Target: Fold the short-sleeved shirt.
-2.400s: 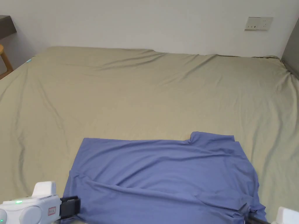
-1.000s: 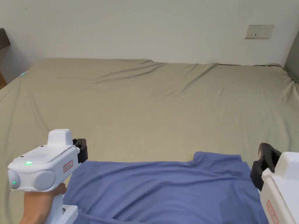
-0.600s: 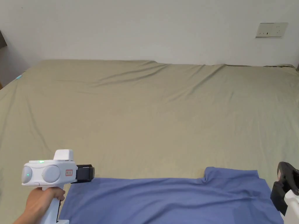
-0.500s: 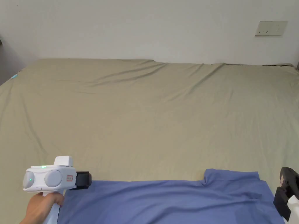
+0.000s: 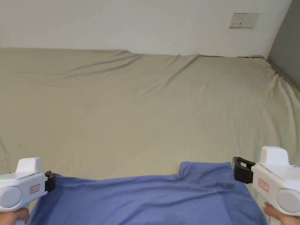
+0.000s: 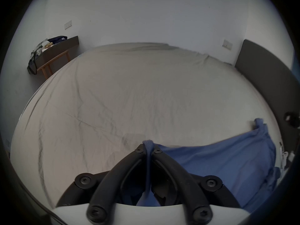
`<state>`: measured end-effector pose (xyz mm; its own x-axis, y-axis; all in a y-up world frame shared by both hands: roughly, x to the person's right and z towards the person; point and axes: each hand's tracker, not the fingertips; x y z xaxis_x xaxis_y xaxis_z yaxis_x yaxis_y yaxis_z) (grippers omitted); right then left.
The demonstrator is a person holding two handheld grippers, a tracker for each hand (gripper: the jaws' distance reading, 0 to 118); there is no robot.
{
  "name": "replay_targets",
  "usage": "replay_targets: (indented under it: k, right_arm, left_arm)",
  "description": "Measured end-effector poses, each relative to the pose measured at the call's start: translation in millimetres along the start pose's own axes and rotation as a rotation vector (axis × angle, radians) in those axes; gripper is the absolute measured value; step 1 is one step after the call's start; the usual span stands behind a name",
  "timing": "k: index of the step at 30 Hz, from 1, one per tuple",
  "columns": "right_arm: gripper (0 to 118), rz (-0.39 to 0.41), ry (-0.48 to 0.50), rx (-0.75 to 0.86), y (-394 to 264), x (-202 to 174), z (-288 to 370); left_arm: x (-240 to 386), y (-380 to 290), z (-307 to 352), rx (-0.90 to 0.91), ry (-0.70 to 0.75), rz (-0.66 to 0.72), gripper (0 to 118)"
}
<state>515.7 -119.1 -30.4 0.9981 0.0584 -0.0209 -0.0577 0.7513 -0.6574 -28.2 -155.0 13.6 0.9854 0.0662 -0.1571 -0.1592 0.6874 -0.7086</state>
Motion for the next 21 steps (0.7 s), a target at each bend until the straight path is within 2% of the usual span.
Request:
replay_targets:
  k: [1,2,4,6,7,8,10,11,13,15,16,19,21]
  right_arm:
    - [104,-0.037,0.017,-0.049,1,3,-16]
    - [107,-0.05,0.014,-0.089,2,7,-39]
    - [106,-0.029,0.021,-0.173,2,8,-76]
    - [102,-0.042,0.013,-0.241,-5,12,-110]
    - [95,-0.049,0.023,-0.28,-8,12,-124]
    - [81,-0.045,0.026,-0.297,-9,11,-134]
    - [63,-0.034,0.035,-0.337,-18,-3,-138]
    - [57,-0.039,0.039,-0.364,-22,-7,-141]
    - [45,-0.054,0.049,-0.282,-25,-10,-129]
    - [34,-0.062,0.061,-0.295,-25,-8,-117]
    - [9,-0.057,0.083,-0.279,-26,-10,-109]
    - [9,0.029,0.053,-0.173,-21,-12,-72]
    - [9,0.016,0.077,-0.111,-19,-11,-37]
  left_arm:
    - [1,0,11,0.018,-0.02,0.004,4]
    - [2,0,19,0.03,-0.028,0.004,4]
    - [4,1,35,0.04,-0.039,0.0,3]
    - [6,1,45,0.049,-0.043,-0.01,4]
    - [6,1,48,0.053,-0.045,-0.016,4]
    - [4,3,46,0.053,-0.045,-0.022,4]
    - [4,2,48,0.053,-0.044,-0.023,4]
    - [3,2,49,0.052,-0.045,-0.02,4]
    - [2,1,48,0.047,-0.044,-0.017,4]
    - [1,0,51,0.046,-0.043,-0.016,4]
    - [0,-1,51,0.046,-0.041,-0.012,4]
    - [-3,-5,63,0.057,-0.042,0.02,4]
    - [-4,-9,74,0.065,-0.042,0.027,3]
